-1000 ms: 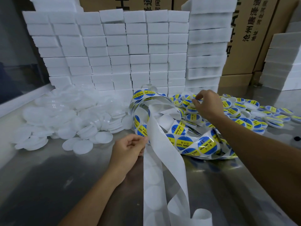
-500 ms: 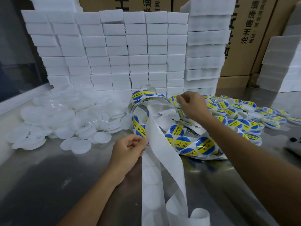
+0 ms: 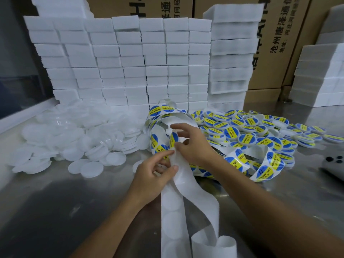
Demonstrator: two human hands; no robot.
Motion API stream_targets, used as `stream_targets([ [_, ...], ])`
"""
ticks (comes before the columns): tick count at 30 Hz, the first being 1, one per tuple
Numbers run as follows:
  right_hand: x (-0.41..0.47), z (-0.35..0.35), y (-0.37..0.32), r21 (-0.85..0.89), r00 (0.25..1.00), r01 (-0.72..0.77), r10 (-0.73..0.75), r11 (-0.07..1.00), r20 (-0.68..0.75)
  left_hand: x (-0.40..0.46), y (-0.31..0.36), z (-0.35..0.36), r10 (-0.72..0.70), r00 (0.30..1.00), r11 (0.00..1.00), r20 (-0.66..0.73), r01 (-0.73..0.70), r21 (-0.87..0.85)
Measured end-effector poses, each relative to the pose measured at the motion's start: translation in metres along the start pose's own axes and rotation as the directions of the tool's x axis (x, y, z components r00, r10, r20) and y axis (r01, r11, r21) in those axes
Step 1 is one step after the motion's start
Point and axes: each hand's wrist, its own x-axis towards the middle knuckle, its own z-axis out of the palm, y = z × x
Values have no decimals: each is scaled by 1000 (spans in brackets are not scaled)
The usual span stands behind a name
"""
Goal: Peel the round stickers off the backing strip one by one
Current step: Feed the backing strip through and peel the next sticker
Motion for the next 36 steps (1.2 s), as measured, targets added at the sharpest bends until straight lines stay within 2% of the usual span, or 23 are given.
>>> stream_targets([
  [5,-14,-5,3,159,998,62,-62,985,-2,2,7,-3,-126,990,963,-61,108,-247],
  [9,-27,-11,-2,322,987,108,-139,940,77,3,14,2,-224,974,897,-43,188,-401],
  [12,-30,-15,-7,342,980,124,-169,931,106,5,19,3,-234,970,850,-59,174,-498],
  [15,-33,-11,-8,218,979,180,-196,959,55,5,21,-4,-231,964,836,-132,127,-534],
  [18,-38,-2,-5,-70,936,335,-341,939,-84,5,18,-10,-252,949,852,-188,125,-508],
  [20,-39,2,-4,-254,875,410,-456,876,-160,4,19,-11,-258,943,860,-208,126,-494],
  [23,-37,8,-3,-441,723,537,-662,719,-199,4,20,-10,-253,941,873,-224,123,-471],
  [25,-37,12,-4,-490,667,569,-719,660,-194,3,21,-8,-238,947,883,-218,117,-455],
  [30,-38,13,-4,-568,622,563,-760,601,-188,0,26,-7,-127,960,941,-250,37,-336],
  [36,-38,16,-7,-616,626,541,-763,573,-161,0,26,-7,-61,959,975,-276,-2,-222],
])
